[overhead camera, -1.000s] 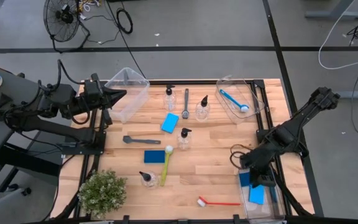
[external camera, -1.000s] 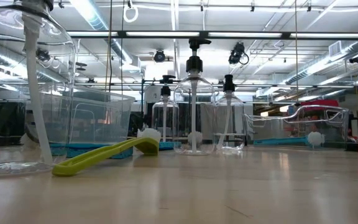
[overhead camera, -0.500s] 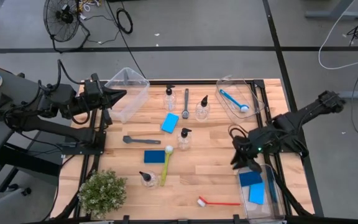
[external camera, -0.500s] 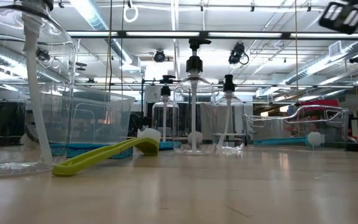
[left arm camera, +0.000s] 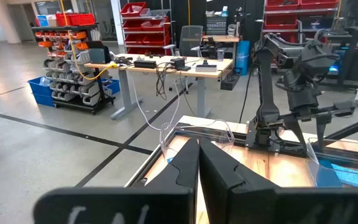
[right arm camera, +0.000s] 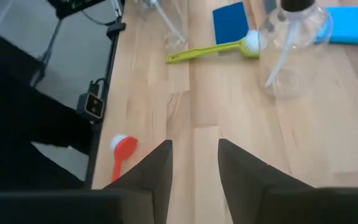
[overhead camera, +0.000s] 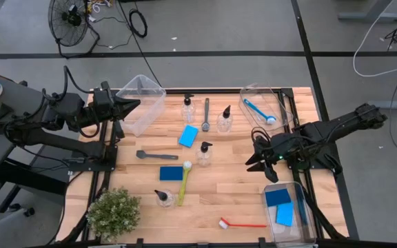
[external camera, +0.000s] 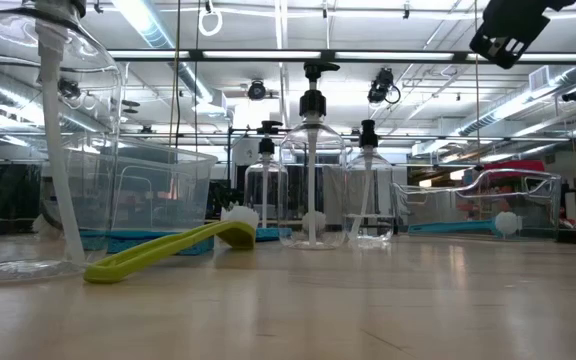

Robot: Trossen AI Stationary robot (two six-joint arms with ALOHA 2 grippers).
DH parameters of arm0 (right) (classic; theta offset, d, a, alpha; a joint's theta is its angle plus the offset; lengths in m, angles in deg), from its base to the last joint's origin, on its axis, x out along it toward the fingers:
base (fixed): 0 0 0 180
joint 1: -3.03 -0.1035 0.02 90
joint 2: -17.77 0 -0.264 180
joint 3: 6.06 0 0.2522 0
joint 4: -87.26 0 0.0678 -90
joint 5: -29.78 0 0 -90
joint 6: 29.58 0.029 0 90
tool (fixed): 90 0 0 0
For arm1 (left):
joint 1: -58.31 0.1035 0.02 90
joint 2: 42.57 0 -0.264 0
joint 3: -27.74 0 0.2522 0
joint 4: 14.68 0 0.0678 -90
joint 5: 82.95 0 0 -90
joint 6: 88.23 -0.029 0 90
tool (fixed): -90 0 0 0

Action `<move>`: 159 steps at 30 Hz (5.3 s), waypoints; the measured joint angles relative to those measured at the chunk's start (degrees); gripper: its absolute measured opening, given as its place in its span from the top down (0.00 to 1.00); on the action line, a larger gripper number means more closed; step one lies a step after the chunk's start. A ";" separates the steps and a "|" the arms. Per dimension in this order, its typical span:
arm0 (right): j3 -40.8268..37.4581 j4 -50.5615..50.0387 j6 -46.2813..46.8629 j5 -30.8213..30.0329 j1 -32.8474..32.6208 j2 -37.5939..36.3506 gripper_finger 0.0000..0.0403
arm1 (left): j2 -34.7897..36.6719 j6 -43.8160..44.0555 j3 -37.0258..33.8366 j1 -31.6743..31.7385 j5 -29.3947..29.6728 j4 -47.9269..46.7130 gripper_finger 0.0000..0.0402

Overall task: Pick & Place Kitchen Sink Supplies
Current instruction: Put the red cleaning brush into the top transparent bin

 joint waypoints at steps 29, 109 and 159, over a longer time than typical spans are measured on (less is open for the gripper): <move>12.69 -1.10 -10.40 6.29 -5.51 13.52 0.46 | 0.00 0.02 0.00 0.00 0.02 -0.15 0.96; 32.09 -1.88 21.61 -4.28 -25.20 64.09 0.95 | -0.02 0.16 0.00 -0.02 -2.00 -1.93 0.96; 32.06 -42.62 1.41 -30.28 30.29 16.14 0.97 | 0.00 -0.13 0.00 -0.02 -1.97 -1.92 0.96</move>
